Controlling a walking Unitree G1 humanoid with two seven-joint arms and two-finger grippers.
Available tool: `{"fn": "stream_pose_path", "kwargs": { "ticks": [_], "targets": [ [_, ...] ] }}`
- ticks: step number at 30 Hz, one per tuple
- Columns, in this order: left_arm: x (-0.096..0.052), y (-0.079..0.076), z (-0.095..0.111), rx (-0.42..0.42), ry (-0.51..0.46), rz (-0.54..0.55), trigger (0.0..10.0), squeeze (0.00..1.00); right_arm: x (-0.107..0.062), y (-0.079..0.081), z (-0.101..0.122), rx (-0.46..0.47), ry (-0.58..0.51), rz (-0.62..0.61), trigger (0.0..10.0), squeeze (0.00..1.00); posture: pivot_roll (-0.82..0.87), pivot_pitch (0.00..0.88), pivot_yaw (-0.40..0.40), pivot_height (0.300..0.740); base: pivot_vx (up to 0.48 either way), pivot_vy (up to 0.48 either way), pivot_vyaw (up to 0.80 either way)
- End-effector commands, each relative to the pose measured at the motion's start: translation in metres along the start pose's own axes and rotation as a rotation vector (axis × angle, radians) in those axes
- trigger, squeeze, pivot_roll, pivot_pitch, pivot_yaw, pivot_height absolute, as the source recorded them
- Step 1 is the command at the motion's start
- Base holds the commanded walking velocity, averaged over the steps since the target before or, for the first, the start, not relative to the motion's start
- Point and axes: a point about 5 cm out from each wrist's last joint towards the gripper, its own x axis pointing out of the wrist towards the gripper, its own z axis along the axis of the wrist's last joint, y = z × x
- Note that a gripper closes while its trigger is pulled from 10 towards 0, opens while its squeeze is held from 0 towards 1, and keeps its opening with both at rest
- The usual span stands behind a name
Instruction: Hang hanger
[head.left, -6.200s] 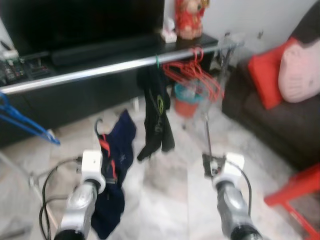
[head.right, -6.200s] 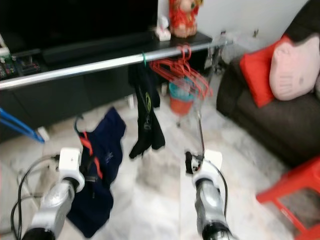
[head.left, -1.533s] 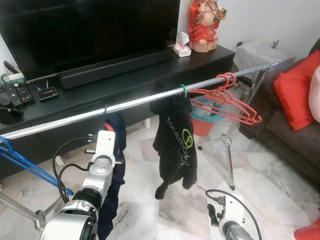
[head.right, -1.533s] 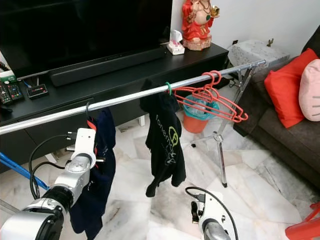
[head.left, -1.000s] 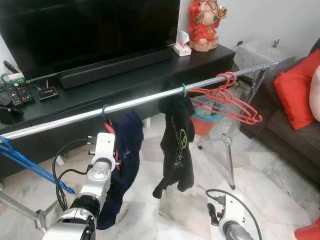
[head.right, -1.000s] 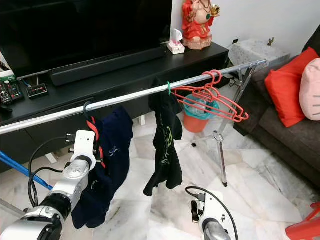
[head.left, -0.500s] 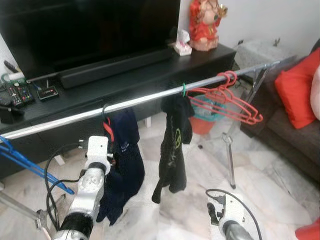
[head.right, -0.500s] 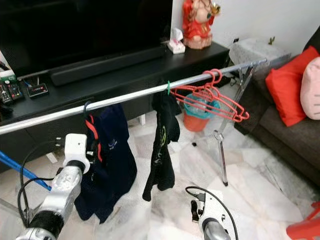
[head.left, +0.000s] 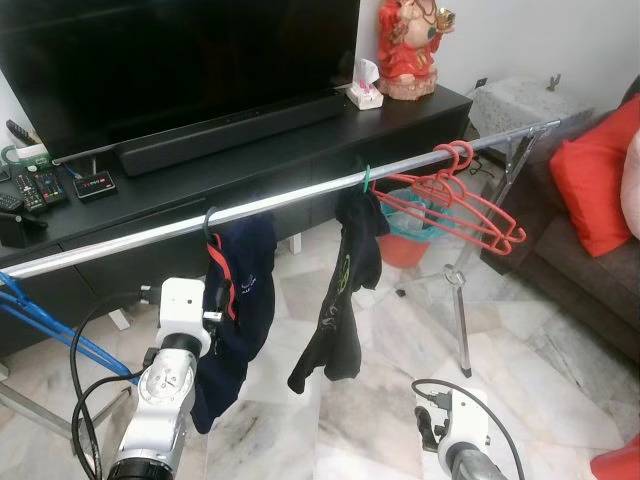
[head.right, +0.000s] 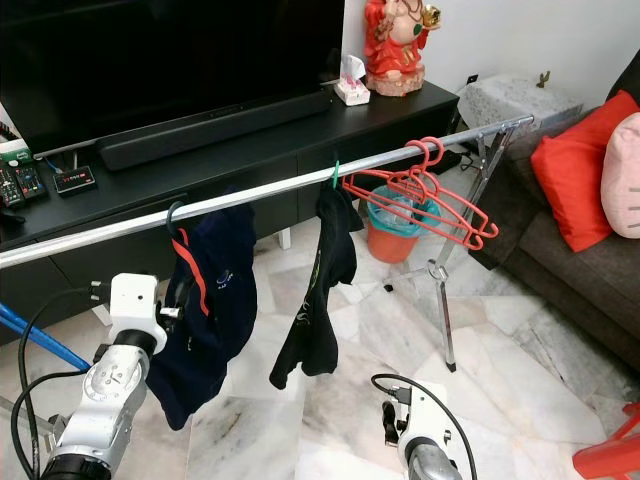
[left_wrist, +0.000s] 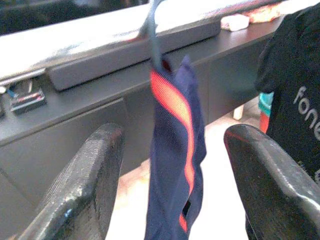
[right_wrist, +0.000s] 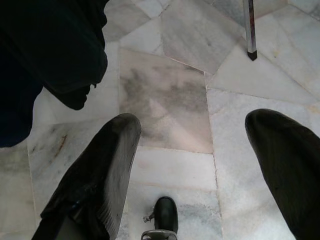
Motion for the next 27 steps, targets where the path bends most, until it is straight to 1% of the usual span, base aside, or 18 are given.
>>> {"fn": "stream_pose_path", "kwargs": {
  "ticks": [1, 11, 24, 27],
  "targets": [
    [0.0009, -0.0029, 0.0047, 0.010, -0.015, -0.017, 10.0, 0.00, -0.0009, -0.0013, -0.0028, 0.004, 0.006, -0.008, 10.0, 0.00, -0.01, 0.000, -0.016, 0.740, 0.000, -0.307, 0.00],
    [-0.0010, -0.0037, 0.0070, 0.011, -0.014, -0.019, 10.0, 0.00, -0.0010, -0.0008, -0.0034, 0.005, 0.008, -0.006, 10.0, 0.00, -0.01, 0.000, -0.016, 0.740, 0.000, -0.375, 0.00],
    [0.0000, -0.0064, 0.0107, 0.008, -0.022, -0.032, 10.0, 0.00, -0.0006, -0.0013, -0.0022, 0.008, 0.007, -0.010, 10.0, 0.00, -0.01, 0.000, -0.018, 0.740, 0.000, -0.381, 0.00],
    [-0.0001, -0.0091, 0.0107, 0.005, -0.019, -0.054, 10.0, 0.00, -0.0005, -0.0012, -0.0019, 0.009, 0.007, -0.010, 10.0, 0.00, 0.00, 0.000, -0.019, 0.740, 0.000, -0.187, 0.00]
  ]
}}
